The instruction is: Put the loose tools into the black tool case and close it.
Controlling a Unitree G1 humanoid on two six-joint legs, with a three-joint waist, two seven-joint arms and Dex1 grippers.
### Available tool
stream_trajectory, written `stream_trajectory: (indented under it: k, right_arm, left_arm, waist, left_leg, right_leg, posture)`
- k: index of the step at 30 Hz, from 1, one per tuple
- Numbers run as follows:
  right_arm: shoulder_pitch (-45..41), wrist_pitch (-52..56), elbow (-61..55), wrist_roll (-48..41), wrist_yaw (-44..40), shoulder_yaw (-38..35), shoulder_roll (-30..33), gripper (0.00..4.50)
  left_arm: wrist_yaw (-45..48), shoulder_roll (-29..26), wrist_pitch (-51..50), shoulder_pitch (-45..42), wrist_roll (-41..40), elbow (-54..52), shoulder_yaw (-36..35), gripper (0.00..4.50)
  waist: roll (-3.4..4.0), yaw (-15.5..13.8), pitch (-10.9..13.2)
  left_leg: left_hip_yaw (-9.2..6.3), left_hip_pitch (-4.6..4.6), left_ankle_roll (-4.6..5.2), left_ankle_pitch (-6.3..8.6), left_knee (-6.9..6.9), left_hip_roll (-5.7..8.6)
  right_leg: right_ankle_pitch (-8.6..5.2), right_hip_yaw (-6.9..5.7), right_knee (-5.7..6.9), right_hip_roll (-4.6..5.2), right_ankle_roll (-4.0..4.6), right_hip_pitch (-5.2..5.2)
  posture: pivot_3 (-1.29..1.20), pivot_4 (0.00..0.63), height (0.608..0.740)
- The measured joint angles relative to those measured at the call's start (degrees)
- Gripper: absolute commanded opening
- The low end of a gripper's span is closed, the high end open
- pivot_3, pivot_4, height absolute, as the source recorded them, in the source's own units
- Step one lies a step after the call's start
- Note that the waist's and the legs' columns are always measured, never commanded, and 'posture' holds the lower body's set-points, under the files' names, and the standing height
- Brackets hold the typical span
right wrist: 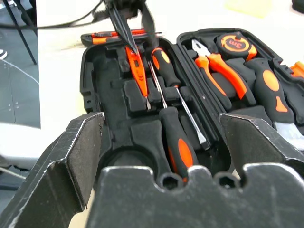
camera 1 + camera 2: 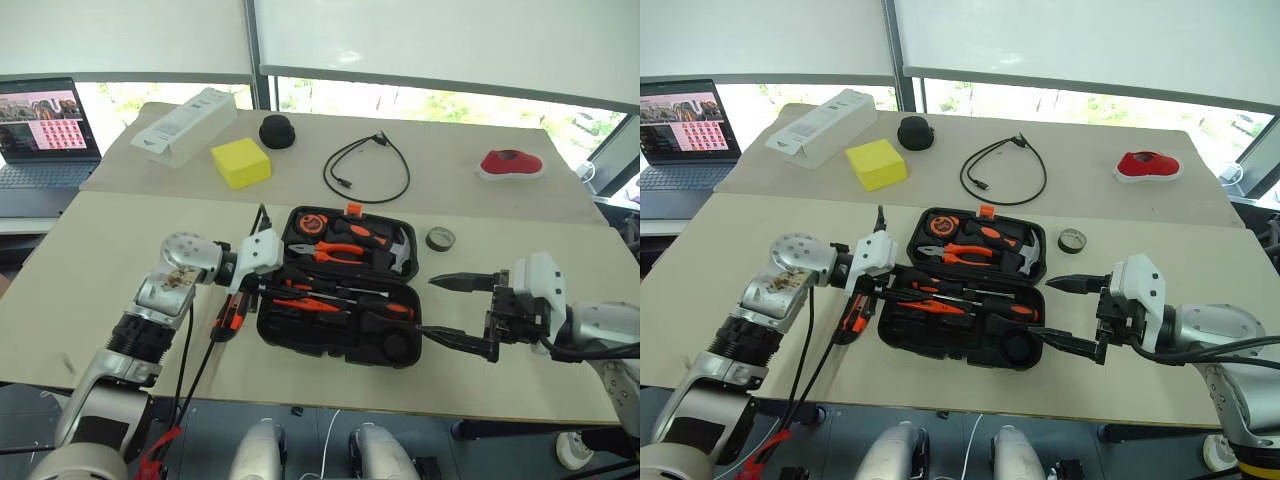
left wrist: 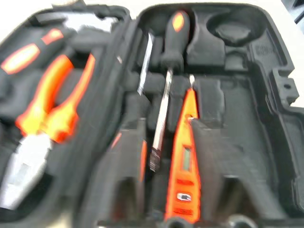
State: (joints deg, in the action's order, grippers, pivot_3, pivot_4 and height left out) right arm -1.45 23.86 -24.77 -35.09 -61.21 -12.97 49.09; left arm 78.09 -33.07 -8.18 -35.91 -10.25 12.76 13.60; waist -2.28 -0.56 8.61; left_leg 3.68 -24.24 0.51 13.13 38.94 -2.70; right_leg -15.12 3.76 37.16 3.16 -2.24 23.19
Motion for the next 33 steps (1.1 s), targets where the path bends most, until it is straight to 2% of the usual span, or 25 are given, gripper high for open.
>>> stream_trajectory:
  k: [1,12,23,27,28,29,33]
  right_arm:
    - [-0.1,0.0,0.1,0.0,0.0,0.1,0.0,4.5]
    - [-0.7,0.0,0.5,0.0,0.5,0.8,-0.5,4.5]
    - [-1.8,0.2,0.7,0.0,1.3,1.3,-1.4,4.5]
    - [-2.4,0.2,0.7,0.0,1.4,1.9,-1.5,4.5]
    - [-2.5,0.2,0.9,0.1,1.4,2.4,-1.6,4.5]
    - [-2.8,0.1,1.3,0.1,1.3,2.8,-1.9,4.5]
    - [-2.7,-5.0,5.4,1.4,-0.1,2.7,-4.3,4.5]
  left_arm:
    - [0.1,0.0,0.6,0.4,-0.1,0.1,0.0,0.04]
    - [-1.2,1.1,5.6,2.7,2.1,3.1,1.0,0.04]
    - [-2.1,0.8,-1.4,2.6,2.5,-0.1,3.1,0.04]
    - [-1.0,-1.6,-3.8,3.3,2.5,-3.1,4.0,0.04]
    - [-1.6,-1.5,-4.0,3.5,2.5,-3.3,3.7,0.55]
    - [-2.9,-1.0,-3.3,4.5,2.0,-3.4,2.4,0.68]
    - [-7.5,-0.5,-2.0,11.7,-3.6,-7.0,-6.6,2.16]
  waist:
    - [0.0,0.0,0.0]
    - [0.02,-0.1,0.0]
    - [0.13,-0.1,-0.1]
    - [0.24,0.1,-0.2]
    - [0.28,0.1,-0.2]
    - [0.3,0.1,-0.2]
    - [0.28,0.4,-0.2]
  left_leg:
    - [0.0,0.0,0.0,0.0,0.0,0.0]
    - [0.0,0.05,0.0,0.0,0.02,0.01]
    - [0.0,0.18,0.0,0.0,0.02,0.01]
    - [0.01,0.24,0.0,0.0,0.01,-0.01]
    - [0.01,0.24,0.0,0.0,0.01,-0.01]
    - [0.0,0.25,0.0,0.0,0.01,-0.02]
    - [-0.1,0.2,0.0,-0.01,0.02,-0.09]
  right_leg:
    - [0.0,0.0,0.0,0.0,0.0,0.0]
    - [0.01,-0.01,0.01,0.01,-0.01,-0.06]
    - [0.01,-0.01,0.03,0.01,-0.02,-0.19]
    - [0.01,0.01,0.04,-0.01,-0.01,-0.2]
    - [0.01,0.02,0.05,-0.01,-0.01,-0.2]
    - [0.02,0.02,0.05,-0.01,-0.01,-0.19]
    - [0.03,0.03,0.1,-0.02,0.02,-0.12]
  posture:
    - [0.0,0.15,0.74]
    - [0.0,0.15,0.74]
    - [0.0,0.15,0.74]
    - [0.0,0.15,0.74]
    - [0.0,0.15,0.74]
    - [0.0,0.15,0.74]
    - [0.0,0.15,0.74]
